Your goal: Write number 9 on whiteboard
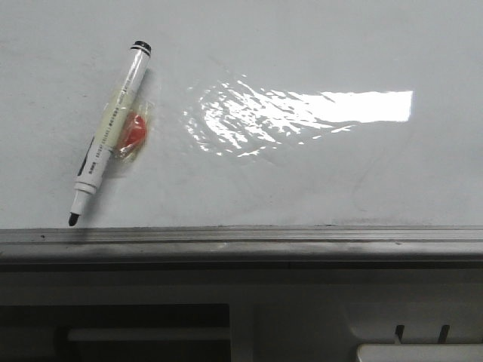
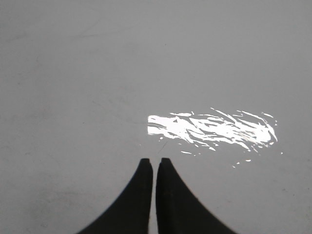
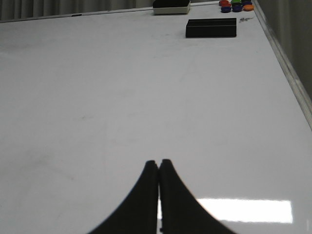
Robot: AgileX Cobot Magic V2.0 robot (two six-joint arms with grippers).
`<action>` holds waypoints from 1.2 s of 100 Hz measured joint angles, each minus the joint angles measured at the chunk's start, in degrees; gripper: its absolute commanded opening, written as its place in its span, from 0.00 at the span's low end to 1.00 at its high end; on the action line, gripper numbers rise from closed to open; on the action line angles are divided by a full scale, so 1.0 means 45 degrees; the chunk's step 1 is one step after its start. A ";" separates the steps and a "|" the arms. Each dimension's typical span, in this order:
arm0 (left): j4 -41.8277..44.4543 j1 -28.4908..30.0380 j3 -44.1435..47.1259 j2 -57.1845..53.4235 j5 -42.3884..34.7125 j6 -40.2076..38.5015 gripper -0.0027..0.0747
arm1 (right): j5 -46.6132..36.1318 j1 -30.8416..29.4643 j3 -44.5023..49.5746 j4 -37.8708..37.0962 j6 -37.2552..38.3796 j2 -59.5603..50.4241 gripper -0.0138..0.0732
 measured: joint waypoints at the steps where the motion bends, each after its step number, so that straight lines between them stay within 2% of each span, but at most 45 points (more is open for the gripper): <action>1: -0.0059 0.0000 0.0000 0.0000 0.0000 0.0000 0.01 | 0.0057 0.0000 0.0000 0.0000 0.0000 0.0000 0.08; 14: -0.0573 0.0000 -0.0085 0.0000 0.0275 -0.0010 0.01 | 0.1328 0.0000 0.0000 0.0000 0.0000 0.0000 0.08; 28: -0.0176 0.0000 -0.1678 0.0119 0.2409 -0.0010 0.01 | 0.4579 0.0000 -0.0465 0.0074 0.0000 0.0000 0.08; 43: 0.0234 0.0000 -0.4002 0.1087 0.4035 -0.0010 0.01 | 0.7346 0.0000 -0.2026 0.1839 0.0000 0.0783 0.08; 53: 0.1020 0.0000 -0.5008 0.1844 0.4572 -0.0010 0.01 | 0.8093 0.0000 -0.2905 0.2582 0.0023 0.1722 0.08; 64: 0.1672 0.0000 -0.5211 0.2299 0.4610 -0.0010 0.02 | 0.8161 0.0000 -0.3386 0.2760 0.0023 0.2585 0.08; 69: 0.1782 0.0000 -0.5211 0.2425 0.4619 0.0016 0.06 | 0.8080 0.0000 -0.3414 0.2778 0.0023 0.2906 0.08; 73: 0.1807 0.0000 -0.5211 0.2482 0.4587 0.0016 0.13 | 0.8051 0.0000 -0.3422 0.2786 0.0023 0.3118 0.08; 88: 0.1807 0.0000 -0.5013 0.2543 0.3651 0.0016 0.57 | 0.7758 0.0000 -0.3422 0.2807 0.0023 0.3580 0.08; 95: 0.1807 0.0000 -0.4748 0.2632 0.2974 0.0016 0.68 | 0.7533 0.0000 -0.3422 0.2807 0.0023 0.3710 0.08; 104: 0.1746 0.0000 -0.4279 0.2714 0.1939 0.0016 0.67 | 0.7504 0.0000 -0.3422 0.2807 0.0023 0.3765 0.08; 120: 0.1664 -0.0172 -0.3810 0.3470 0.0601 0.0016 0.56 | 0.7816 0.0000 -0.3422 0.2807 0.0023 0.3765 0.08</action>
